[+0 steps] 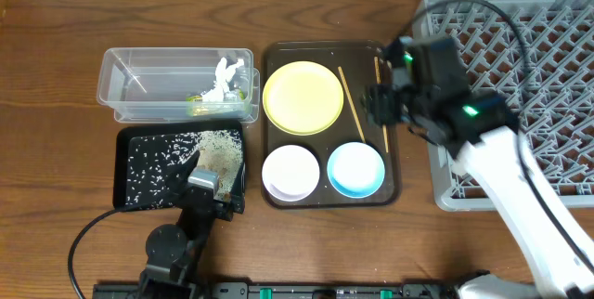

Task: Sort waste into correct bins and load items into the dishwasher rack
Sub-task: 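Reach the right gripper to a wooden chopstick and grasp it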

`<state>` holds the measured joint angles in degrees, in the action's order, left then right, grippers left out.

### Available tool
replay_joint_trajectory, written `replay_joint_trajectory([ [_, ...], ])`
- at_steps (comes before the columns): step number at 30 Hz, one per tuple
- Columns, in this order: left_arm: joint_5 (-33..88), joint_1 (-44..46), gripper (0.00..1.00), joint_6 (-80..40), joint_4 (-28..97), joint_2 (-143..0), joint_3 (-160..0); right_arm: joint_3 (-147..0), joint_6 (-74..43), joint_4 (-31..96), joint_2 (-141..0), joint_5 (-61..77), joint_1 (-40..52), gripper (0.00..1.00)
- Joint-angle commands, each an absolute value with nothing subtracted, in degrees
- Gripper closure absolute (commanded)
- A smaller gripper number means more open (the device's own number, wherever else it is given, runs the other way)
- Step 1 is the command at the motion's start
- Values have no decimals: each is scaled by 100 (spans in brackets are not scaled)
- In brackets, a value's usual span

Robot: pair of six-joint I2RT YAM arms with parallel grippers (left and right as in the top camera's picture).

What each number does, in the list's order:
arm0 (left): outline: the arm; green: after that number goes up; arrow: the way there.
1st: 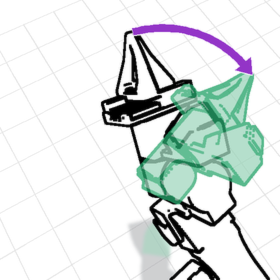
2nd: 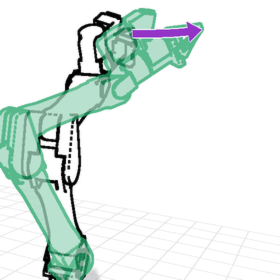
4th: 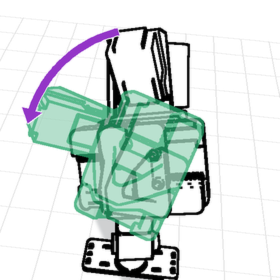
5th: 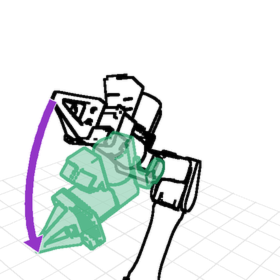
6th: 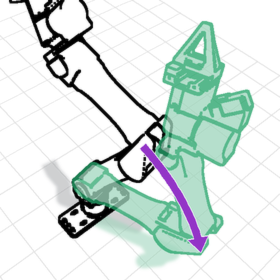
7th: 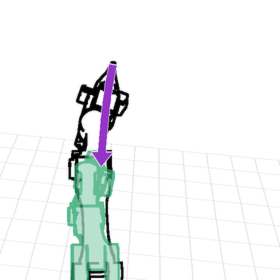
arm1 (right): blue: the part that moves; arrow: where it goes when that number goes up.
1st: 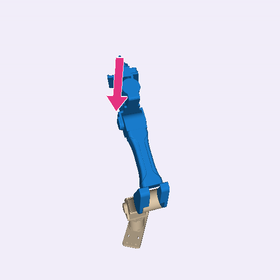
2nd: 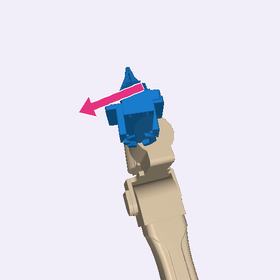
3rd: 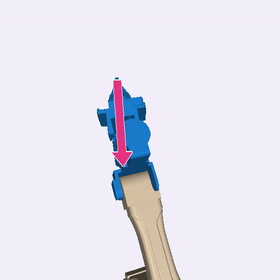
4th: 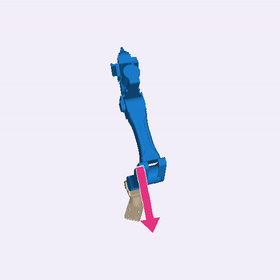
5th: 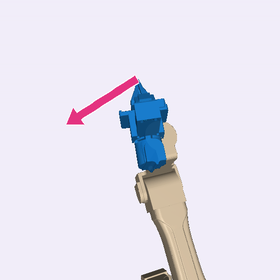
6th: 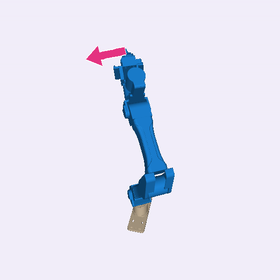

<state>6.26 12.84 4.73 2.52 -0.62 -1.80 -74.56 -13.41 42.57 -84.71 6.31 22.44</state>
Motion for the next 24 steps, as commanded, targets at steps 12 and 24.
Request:
replay_joint_trajectory([
  [12, 707, 1256, 12, 491, 329, -23, -23, -7441, -1251, 3026, -11185, -185, 2429, 56],
  [24, 707, 1256, 12, 491, 329, -23, -23, -7439, -1350, 3181, -11926, -480, 2727, 80],
])
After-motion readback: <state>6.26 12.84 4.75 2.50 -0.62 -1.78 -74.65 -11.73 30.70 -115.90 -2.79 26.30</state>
